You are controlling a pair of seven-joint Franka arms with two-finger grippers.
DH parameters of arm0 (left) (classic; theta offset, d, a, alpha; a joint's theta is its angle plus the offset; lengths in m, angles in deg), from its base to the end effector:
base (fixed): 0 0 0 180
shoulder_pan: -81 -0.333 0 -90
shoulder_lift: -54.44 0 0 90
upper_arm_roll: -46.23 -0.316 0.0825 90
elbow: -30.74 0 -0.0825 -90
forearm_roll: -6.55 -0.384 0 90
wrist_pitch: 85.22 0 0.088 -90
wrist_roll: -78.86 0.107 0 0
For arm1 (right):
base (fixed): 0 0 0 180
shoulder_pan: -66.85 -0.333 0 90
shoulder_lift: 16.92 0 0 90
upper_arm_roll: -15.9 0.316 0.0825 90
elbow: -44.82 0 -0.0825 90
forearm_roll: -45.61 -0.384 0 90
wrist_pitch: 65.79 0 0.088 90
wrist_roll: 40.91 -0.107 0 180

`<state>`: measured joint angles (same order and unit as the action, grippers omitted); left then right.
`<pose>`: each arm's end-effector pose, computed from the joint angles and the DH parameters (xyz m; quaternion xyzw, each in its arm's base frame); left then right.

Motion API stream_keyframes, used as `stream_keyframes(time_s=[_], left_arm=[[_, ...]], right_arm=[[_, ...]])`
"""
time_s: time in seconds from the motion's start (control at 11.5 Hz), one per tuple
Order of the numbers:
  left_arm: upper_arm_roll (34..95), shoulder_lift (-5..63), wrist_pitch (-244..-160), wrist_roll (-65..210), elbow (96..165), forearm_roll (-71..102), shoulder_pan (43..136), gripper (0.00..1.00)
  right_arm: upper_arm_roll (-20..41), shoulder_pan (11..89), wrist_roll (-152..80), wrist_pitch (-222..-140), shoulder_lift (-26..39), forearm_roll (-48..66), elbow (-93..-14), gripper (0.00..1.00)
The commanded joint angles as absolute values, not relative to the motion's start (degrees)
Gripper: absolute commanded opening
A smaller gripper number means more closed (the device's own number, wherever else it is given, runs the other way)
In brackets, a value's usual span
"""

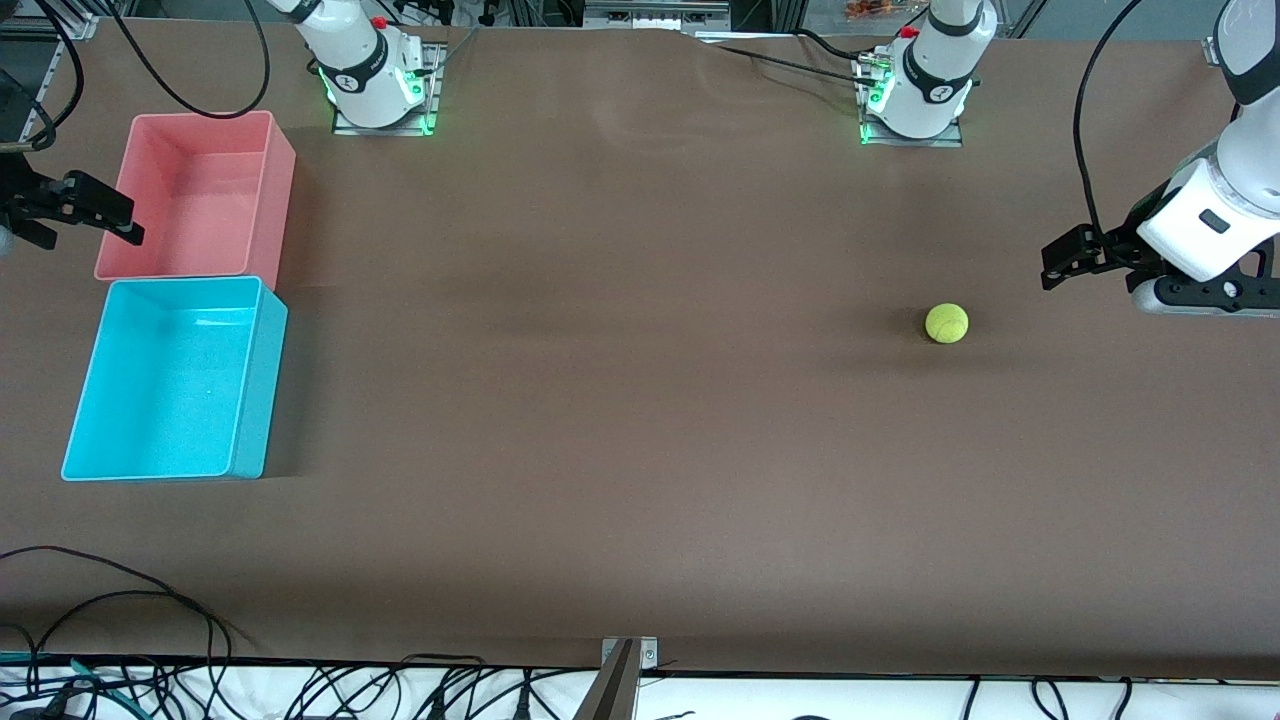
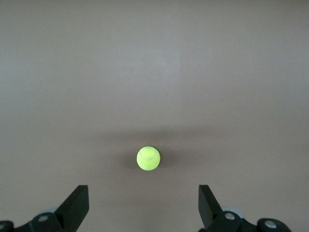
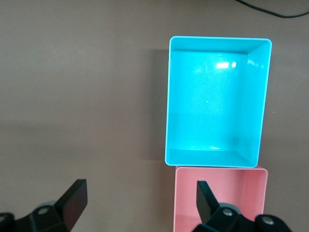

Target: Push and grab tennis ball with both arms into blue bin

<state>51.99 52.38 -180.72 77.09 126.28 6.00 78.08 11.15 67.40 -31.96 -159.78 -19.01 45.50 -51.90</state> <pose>0.5687 -0.0264 0.5668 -0.9998 0.0099 0.0181 0.0037 0.5448 -0.0511 0.5950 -0.9995 -0.0318 0.0053 0.0031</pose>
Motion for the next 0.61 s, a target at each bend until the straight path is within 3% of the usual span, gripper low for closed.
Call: stream_keyframes(time_s=[0.0, 0.17, 0.26, 0.52], left_arm=[[52.4, 52.9, -178.7, 78.8, 125.7, 7.8, 77.7, 0.78], [52.4, 52.9, -178.7, 79.3, 125.7, 7.8, 77.7, 0.45], [52.4, 52.7, -178.9, 80.3, 125.7, 7.7, 77.9, 0.43], [52.3, 52.5, -178.9, 83.2, 125.8, 7.8, 77.6, 0.48]], right_arm=[[11.2, 67.3, -32.0, -158.4, -18.4, 46.0, -50.3, 1.0], [11.2, 67.4, -32.0, -158.4, -18.4, 46.0, -50.3, 1.0], [11.2, 67.4, -32.0, -158.4, -18.4, 46.0, -50.3, 1.0], [11.2, 67.4, -32.1, -158.4, -18.5, 46.0, -50.3, 1.0]])
